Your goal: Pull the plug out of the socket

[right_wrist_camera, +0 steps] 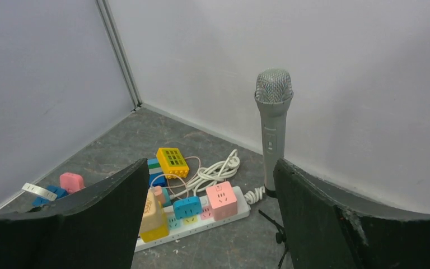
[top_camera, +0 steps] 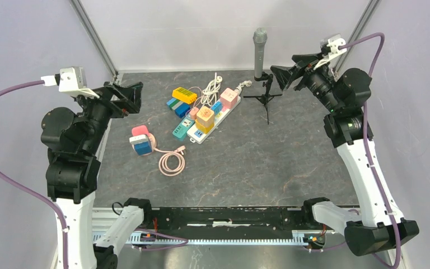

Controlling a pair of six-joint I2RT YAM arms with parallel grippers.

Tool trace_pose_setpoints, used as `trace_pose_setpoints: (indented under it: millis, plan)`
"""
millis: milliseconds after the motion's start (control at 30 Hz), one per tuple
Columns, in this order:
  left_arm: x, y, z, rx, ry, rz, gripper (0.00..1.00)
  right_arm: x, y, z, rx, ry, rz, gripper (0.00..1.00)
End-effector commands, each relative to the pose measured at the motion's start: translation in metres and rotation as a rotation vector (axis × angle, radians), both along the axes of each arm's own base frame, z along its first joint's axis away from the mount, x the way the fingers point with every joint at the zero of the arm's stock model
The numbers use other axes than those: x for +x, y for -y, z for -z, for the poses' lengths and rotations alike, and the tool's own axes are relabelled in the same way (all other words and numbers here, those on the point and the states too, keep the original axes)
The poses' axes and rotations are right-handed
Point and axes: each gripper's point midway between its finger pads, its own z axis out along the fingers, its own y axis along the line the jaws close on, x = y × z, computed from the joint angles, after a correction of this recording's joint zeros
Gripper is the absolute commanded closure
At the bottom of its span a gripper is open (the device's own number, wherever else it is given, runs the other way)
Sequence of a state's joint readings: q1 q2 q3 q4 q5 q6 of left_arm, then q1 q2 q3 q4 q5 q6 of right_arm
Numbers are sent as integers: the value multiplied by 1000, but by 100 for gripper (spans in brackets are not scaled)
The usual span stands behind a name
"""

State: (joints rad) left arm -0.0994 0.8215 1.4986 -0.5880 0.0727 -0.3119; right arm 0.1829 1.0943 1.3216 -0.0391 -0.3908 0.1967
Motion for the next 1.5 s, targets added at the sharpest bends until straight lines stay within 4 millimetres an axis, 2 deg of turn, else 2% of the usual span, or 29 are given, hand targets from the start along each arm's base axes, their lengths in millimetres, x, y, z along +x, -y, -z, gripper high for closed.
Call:
trace_pose_setpoints:
  millis: [0,267,300,400,500,633,733,867,967,1100,1200,1367,1467]
  plan:
    - [-1,1,-8,-51,46,4,0,-3,2,4,25,-7,11,14]
    - [6,-7,10,-112,-2,-56,0,3,-5,39,80,-99,-19,13]
    - [7,-3,15,-105,-16,-32,0,5,-8,46,93,-127,-34,13]
    - [9,35,31,-28,-67,189,0,8,-24,77,131,-234,-107,13]
    - [18,61,63,-32,-185,344,0,13,-38,118,156,-373,-84,13]
    - [36,76,119,-153,-397,397,0,13,-50,190,149,-612,73,12]
    - [48,82,158,-242,-522,394,0,3,-73,225,133,-700,71,13]
    - [55,81,207,-296,-664,342,0,-7,-112,237,55,-686,-3,11]
    - [53,82,228,-292,-717,346,0,-7,-138,233,-50,-612,-37,5]
    - [48,76,238,-257,-716,322,0,2,-172,238,-272,-469,-50,2]
    - [46,67,241,-220,-723,274,0,10,-197,252,-395,-427,-122,2]
    - [44,54,248,-176,-755,203,0,30,-220,267,-490,-407,-164,2]
    - [44,54,250,-176,-769,199,0,47,-225,286,-547,-463,-120,2]
